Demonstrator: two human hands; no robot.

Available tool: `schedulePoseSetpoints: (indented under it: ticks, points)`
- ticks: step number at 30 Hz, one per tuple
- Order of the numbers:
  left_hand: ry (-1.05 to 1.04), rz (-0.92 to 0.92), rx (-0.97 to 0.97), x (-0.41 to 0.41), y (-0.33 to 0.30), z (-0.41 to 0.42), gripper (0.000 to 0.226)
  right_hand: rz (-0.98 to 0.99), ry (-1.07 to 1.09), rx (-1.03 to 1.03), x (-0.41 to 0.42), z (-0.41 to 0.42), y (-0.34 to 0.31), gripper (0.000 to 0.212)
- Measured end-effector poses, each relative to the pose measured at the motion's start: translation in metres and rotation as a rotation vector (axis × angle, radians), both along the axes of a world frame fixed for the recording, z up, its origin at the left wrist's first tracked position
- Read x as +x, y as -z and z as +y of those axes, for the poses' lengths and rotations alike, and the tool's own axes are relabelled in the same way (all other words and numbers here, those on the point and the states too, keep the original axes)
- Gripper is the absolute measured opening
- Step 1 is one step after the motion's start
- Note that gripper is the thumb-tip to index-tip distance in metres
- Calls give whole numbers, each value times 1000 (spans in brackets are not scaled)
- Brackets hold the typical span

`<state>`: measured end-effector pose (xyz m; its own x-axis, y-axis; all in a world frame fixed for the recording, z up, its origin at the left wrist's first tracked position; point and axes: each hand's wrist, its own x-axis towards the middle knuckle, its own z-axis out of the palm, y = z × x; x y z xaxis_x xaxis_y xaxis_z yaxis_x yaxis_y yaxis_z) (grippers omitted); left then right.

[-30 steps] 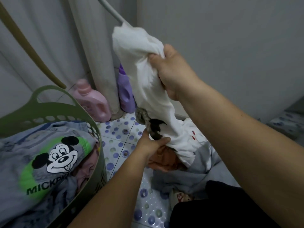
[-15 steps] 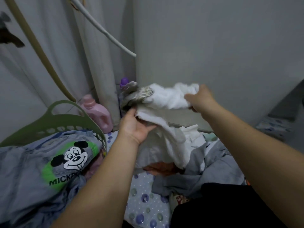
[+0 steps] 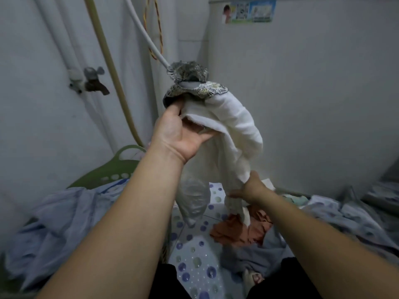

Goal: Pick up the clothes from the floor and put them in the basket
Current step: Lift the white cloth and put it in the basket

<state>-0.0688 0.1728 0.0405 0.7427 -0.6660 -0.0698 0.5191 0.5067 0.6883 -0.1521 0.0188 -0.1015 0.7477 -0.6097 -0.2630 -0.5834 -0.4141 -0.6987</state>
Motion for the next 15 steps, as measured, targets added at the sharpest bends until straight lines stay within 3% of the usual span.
schedulePoseSetpoints:
  ticks: [2, 4, 6, 11, 15]
  points:
    - [-30, -18, 18, -3, -7, 15, 45, -7, 18, -43, 6, 11, -5, 51]
    - [-106, -36, 32, 1, -10, 35, 47, -50, -32, -119, 11, 19, -12, 34]
    - [-204, -38, 35, 5, -14, 56, 46, -186, 22, 24, 18, 22, -18, 33]
    - [-495, -22, 85, 7, -19, 105, 43, -589, 105, 604, 41, 61, -60, 21]
    - [-682, -46, 195, 2, -22, 143, 39, -755, -51, 683, 56, 108, -111, 13]
